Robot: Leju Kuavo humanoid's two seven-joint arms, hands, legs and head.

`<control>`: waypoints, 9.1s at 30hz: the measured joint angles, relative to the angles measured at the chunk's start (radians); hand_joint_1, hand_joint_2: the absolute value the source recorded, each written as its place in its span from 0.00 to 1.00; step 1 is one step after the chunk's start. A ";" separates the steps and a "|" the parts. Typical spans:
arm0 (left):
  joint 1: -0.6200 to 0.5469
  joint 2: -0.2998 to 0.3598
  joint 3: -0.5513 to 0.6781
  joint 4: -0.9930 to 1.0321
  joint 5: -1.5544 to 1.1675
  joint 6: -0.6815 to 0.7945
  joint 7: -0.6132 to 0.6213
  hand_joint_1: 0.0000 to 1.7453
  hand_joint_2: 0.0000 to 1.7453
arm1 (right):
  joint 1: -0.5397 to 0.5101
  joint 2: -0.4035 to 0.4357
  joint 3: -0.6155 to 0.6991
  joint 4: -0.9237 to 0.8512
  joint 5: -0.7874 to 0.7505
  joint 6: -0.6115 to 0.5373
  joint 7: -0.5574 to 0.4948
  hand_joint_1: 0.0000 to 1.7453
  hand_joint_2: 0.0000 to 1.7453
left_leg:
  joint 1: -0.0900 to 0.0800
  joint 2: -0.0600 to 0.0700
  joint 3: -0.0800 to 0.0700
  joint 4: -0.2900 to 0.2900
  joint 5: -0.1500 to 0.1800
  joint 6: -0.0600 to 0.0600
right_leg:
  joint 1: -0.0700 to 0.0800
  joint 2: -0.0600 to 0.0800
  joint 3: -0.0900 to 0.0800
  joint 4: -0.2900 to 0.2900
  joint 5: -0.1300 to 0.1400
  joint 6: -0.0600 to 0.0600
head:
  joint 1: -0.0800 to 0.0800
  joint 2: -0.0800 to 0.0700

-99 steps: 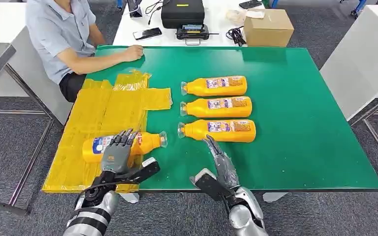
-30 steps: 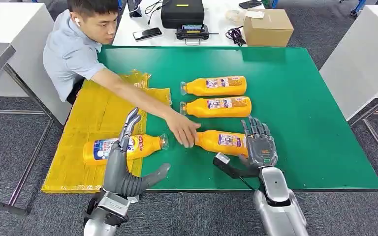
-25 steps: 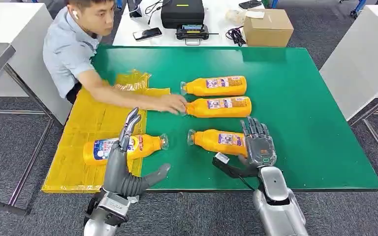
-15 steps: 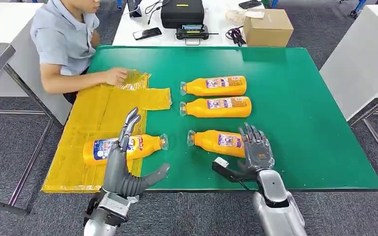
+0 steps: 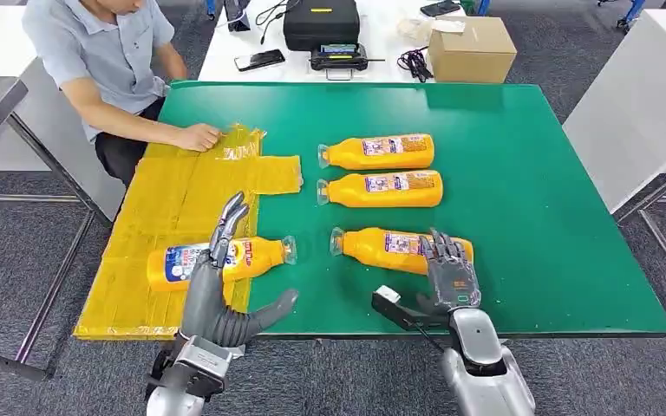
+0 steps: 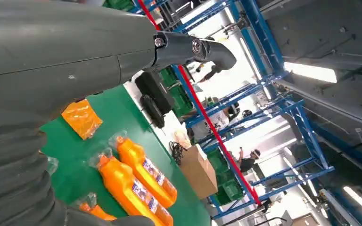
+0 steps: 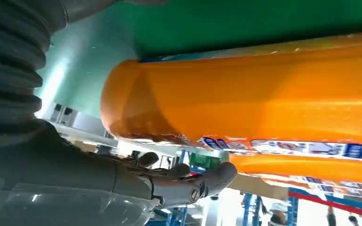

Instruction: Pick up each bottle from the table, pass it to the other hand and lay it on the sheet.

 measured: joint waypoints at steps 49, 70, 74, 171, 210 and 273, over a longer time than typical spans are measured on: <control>-0.016 0.002 -0.030 0.016 -0.019 -0.019 -0.001 0.00 1.00 | -0.187 -0.016 -0.149 0.292 -0.077 -0.039 -0.053 1.00 1.00 | 0.000 0.001 0.008 0.000 0.000 0.000 | 0.000 0.000 0.006 0.000 0.000 0.000 | 0.000 0.000; -0.040 0.002 -0.030 0.040 0.044 -0.015 -0.010 0.00 1.00 | -0.217 -0.014 -0.209 0.381 -0.320 -0.025 -0.255 1.00 1.00 | 0.000 0.004 0.012 0.000 0.000 0.000 | 0.000 0.001 0.010 -0.001 0.001 0.000 | 0.000 0.000; -0.040 0.002 -0.030 0.040 0.051 -0.015 -0.010 0.00 1.00 | -0.211 -0.008 -0.217 0.373 -0.325 -0.025 -0.259 0.95 1.00 | 0.000 0.004 0.013 0.000 0.000 0.000 | 0.000 0.001 0.010 -0.001 0.001 0.000 | 0.000 0.000; -0.171 -0.004 0.015 0.415 0.663 -0.232 -0.063 1.00 1.00 | -0.059 0.117 0.322 0.033 -1.000 0.311 -0.399 0.00 1.00 | 0.000 0.001 -0.001 0.000 0.000 0.000 | 0.000 0.001 -0.001 0.000 0.000 0.000 | 0.000 0.000; -0.403 0.076 0.248 0.754 -0.963 0.301 0.501 0.98 1.00 | -0.031 0.124 0.167 0.114 -0.997 0.291 -0.415 0.00 1.00 | 0.000 0.000 -0.002 0.000 0.001 0.000 | 0.000 0.000 -0.002 0.001 0.001 0.000 | 0.000 0.000; -0.097 0.004 0.038 0.216 -0.370 0.151 0.161 0.00 1.00 | 0.145 0.158 0.032 -0.272 -0.535 0.011 -0.271 0.00 1.00 | 0.000 0.000 -0.003 0.000 -0.002 -0.001 | 0.000 0.000 -0.004 0.000 -0.001 0.000 | 0.000 0.000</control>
